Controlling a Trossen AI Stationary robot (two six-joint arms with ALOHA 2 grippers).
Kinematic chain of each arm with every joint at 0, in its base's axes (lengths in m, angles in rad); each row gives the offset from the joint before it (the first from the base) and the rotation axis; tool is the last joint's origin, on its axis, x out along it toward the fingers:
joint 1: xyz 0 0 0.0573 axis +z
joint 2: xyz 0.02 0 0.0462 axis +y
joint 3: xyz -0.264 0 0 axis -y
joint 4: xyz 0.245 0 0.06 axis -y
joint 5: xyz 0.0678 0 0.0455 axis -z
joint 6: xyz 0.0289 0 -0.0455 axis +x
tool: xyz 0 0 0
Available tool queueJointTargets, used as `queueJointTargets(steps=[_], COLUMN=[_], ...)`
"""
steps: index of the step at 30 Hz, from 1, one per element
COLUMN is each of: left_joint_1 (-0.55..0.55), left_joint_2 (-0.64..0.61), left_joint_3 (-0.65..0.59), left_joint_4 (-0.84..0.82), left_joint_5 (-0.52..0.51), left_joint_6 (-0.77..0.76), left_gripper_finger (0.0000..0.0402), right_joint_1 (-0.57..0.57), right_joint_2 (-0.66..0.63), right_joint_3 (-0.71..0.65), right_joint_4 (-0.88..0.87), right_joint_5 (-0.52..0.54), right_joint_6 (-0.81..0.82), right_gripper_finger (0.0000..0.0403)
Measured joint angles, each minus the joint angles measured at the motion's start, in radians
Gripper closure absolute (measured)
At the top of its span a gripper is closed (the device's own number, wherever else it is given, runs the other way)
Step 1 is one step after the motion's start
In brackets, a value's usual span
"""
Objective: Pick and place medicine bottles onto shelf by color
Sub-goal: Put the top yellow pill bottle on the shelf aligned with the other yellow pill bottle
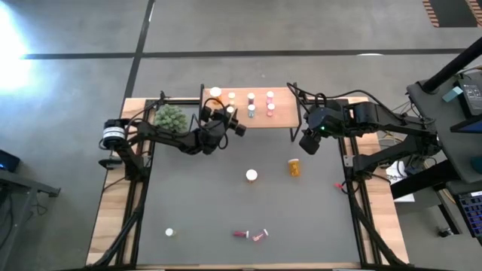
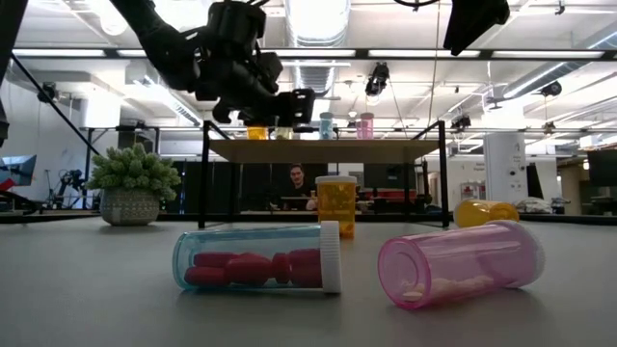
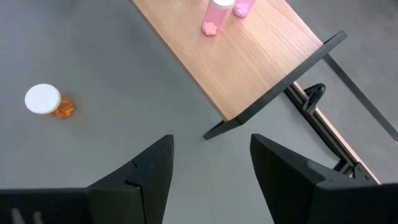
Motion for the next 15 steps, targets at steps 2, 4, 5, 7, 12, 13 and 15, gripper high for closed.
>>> queueJointTargets(steps=[2,4,5,7,12,13,15], left_joint_1=[0.0,-0.001,-0.002,-0.004,-0.011,-0.012,-0.018], left_joint_2=[-0.002,-0.004,-0.006,-0.016,-0.052,-0.06,-0.074], left_joint_3=[0.007,0.012,0.015,0.018,0.019,0.019,0.023], left_joint_4=[0.003,0.002,0.002,-0.001,0.0,-0.003,-0.003], left_joint_5=[0.0,-0.001,0.0,-0.001,-0.001,-0.001,-0.001], left_joint_6=[0.0,0.002,0.001,0.002,0.002,0.005,0.029], left_gripper_finger=[0.0256,0.0256,0.0256,0.0256,0.0255,0.0255,0.0255], right_joint_1=[0.0,0.0,0.0,0.0,0.0,0.0,0.0], right_joint_2=[0.0,0.0,0.0,0.0,0.0,0.0,0.0], right_joint_3=[0.0,0.0,0.0,0.0,0.0,0.0,0.0], right_joint_4=[0.0,0.0,0.0,0.0,0.0,0.0,0.0], right_joint_5=[0.0,0.0,0.0,0.0,0.0,0.0,0.0], right_joint_6=[0.0,0.0,0.0,0.0,0.0,0.0,0.0], right_gripper_finger=[0.02,0.02,0.02,0.02,0.02,0.02,0.02])
